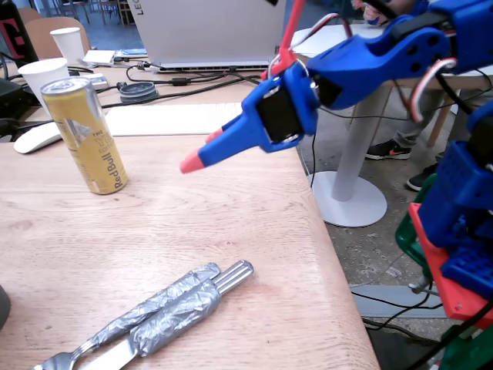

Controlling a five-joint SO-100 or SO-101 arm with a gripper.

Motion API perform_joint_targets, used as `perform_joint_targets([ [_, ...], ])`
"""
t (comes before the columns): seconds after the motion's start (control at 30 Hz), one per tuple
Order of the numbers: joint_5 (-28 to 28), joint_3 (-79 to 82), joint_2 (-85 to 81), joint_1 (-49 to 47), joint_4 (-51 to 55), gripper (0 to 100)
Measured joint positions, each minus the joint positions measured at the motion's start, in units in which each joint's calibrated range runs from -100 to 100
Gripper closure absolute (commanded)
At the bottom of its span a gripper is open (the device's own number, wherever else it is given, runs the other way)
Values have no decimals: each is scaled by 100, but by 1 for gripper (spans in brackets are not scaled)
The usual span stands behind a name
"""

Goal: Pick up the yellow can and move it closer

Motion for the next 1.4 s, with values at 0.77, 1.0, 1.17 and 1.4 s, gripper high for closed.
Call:
perform_joint_targets([
  [0.77, 0, -3968, 4764, 1296, -1491, 37],
  [1.0, 0, -6510, 6840, 1306, -1491, 37],
  [1.17, 0, -8215, 7946, 1090, -1491, 38],
  [1.4, 0, -9549, 8898, 1090, -1491, 38],
])
